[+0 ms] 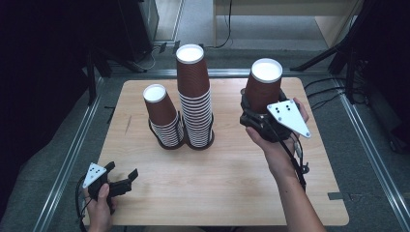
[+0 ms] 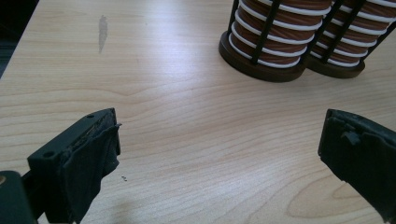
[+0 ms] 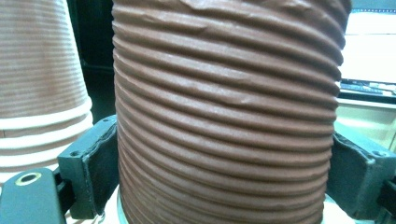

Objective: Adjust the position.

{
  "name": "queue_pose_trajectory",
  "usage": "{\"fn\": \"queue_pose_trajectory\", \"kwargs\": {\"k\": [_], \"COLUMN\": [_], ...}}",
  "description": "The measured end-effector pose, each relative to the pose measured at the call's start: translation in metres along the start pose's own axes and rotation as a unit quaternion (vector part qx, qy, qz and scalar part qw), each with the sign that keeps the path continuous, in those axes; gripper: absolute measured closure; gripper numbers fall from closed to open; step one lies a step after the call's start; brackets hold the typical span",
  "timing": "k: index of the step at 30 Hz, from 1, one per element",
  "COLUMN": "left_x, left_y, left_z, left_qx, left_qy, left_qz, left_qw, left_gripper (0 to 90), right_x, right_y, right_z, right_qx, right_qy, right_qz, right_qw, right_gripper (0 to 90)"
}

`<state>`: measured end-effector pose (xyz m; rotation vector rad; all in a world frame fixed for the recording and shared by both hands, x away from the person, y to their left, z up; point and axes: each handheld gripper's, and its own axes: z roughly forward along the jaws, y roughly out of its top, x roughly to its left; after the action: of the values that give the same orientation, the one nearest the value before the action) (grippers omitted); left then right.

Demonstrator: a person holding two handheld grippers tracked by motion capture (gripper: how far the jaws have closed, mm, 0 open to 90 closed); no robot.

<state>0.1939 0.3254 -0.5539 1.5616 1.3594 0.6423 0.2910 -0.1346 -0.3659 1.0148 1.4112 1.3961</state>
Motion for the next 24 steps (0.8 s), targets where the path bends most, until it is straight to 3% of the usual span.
{"fn": "queue_pose_trajectory", "kwargs": {"k": [11,16,24], "left_x": [-0.008,-0.017,-0.034], "left_y": [0.009,0.019,0.034], "left_z": [-0.002,-0.001,0.005], "left_qx": [-0.007,-0.017,-0.021], "left_qy": [0.022,0.019,0.003], "left_qz": [0.014,0.025,0.040], "left_qw": [0.9996,0.9994,0.9990], "left_gripper": [0.0,0.0,0.0], "right_x": [-0.008,-0.012,-0.013], "right_y": [-0.045,-0.063,-0.087], "right_z": [-0.020,-0.028,-0.034], "right_qx": [0.034,0.046,0.059], "right_qy": [0.002,0.016,0.019], "right_qz": [-0.003,0.006,0.009], "right_qw": [0.9994,0.9988,0.9981], "right_gripper": [10.6,10.9,11.0]}}
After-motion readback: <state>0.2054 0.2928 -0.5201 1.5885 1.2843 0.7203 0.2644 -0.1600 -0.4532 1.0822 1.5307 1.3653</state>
